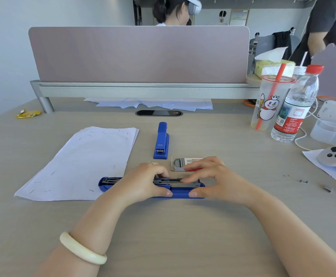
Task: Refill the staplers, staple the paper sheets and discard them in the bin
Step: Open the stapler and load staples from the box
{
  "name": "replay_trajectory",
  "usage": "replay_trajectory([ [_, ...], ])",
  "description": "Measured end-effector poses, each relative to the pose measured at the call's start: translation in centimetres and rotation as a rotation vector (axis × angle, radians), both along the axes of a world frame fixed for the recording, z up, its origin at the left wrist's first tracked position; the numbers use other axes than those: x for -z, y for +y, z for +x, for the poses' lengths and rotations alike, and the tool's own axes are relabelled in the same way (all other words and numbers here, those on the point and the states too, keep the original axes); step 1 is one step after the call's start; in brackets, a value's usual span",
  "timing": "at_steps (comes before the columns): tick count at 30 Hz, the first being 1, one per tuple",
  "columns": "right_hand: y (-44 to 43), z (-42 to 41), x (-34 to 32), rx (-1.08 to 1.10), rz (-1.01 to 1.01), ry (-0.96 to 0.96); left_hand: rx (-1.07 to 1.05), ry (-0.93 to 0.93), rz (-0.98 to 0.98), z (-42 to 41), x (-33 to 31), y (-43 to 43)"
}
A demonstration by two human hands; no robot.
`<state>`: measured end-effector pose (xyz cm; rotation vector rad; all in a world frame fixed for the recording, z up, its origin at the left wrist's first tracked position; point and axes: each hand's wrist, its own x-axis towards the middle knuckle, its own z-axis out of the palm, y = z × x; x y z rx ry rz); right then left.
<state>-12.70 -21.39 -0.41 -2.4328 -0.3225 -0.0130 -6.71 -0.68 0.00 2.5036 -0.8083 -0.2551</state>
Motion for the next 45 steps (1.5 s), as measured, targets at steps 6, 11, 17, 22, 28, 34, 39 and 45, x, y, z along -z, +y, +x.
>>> replay_trajectory([
  [6, -0.4, 0.0, -0.1, 0.002, 0.056, 0.025, 0.006, -0.006, -0.001, 0.1, 0.1, 0.0],
  [11, -0.9, 0.0, -0.8, 0.05, 0.204, 0.037, 0.01, -0.009, 0.02, 0.4, -0.1, 0.4],
  [17, -1.8, 0.4, 0.5, 0.07, -0.09, 0.101, -0.092, -0.074, 0.154, 0.9, -0.9, 4.6],
  [22, -1.6, 0.3, 0.7, 0.075, -0.02, 0.122, -0.198, -0.119, 0.299, 1.5, -0.8, 9.8],
  [28, -1.8, 0.4, 0.9, 0.098, 0.055, 0.166, -0.199, 0.056, -0.042, 1.7, -1.6, 11.5],
  [34, -1.7, 0.7, 1.3, 0.117, 0.096, 0.18, -0.199, 0.124, -0.476, 1.5, -3.4, 9.9],
  [39, -1.8, 0.7, 1.4, 0.134, 0.139, 0.186, -0.143, 0.106, -0.74, -0.3, -3.7, 4.5],
  [45, -1.4, 0.5, 1.5, 0.156, 0.191, 0.166, 0.046, -0.078, -0.509, -1.1, -2.3, -1.6],
])
